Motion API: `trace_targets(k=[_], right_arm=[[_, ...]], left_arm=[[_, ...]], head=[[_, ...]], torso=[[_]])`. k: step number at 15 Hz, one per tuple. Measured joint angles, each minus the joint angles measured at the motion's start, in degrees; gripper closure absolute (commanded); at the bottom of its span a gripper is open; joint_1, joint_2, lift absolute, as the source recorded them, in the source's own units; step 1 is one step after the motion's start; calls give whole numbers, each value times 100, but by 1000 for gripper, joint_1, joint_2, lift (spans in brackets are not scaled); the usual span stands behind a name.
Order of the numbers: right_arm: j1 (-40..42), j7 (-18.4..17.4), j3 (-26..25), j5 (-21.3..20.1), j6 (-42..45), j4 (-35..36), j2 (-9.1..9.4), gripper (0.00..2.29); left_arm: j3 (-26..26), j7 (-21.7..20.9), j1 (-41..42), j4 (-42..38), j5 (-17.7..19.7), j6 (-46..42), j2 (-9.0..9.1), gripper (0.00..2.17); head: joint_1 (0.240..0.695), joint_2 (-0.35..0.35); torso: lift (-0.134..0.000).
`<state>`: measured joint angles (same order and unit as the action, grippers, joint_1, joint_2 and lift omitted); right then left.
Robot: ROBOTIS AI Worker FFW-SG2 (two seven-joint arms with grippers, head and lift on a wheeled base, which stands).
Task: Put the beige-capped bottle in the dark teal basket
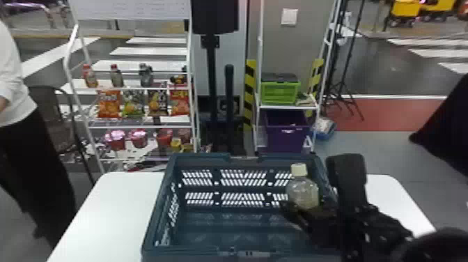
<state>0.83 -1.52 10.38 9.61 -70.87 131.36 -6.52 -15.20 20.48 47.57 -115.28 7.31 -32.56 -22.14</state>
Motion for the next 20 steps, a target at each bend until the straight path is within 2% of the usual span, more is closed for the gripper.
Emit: trace_targets(k=[3, 7, 9, 15, 16, 17, 18, 19, 20], right_arm=[[-893, -14, 188, 258, -903, -940, 116, 2280], [-1730, -15, 398, 328, -957, -2265, 485, 2280], [-2067, -97, 470, 453, -994, -2782, 611, 2280], [-2525, -236, 607, 609, -1064, -3792, 652, 2246], [-2578, -236, 617, 671, -1067, -3915, 652, 2010], [-2615, -235, 624, 739, -1049, -4011, 652, 1528], [-2632, -235, 629, 784, -1020, -4067, 652, 626], [-2638, -243, 631, 818, -1001, -4093, 652, -1], [-2639, -286, 632, 838, -1000, -4096, 652, -1]], left_arm=[[0, 9, -30, 8, 25, 1, 0, 157], [0, 17, -46, 65, 51, 1, 9, 157], [0, 25, -41, 75, 51, 0, 16, 157], [25, 27, -5, 102, 51, -128, 16, 157], [35, 21, -3, 107, 51, -148, 16, 157], [40, 13, -2, 110, 51, -163, 16, 157], [43, 9, -2, 112, 51, -179, 16, 157], [44, 9, -2, 121, 52, -201, 17, 157], [44, 6, -2, 133, 57, -222, 17, 157]], head=[[499, 0], [499, 0], [499, 0], [499, 0], [499, 0], [499, 0], [499, 0], [499, 0], [499, 0]], torso=[[0], [0], [0], [0], [0], [0], [0], [0], [0]])
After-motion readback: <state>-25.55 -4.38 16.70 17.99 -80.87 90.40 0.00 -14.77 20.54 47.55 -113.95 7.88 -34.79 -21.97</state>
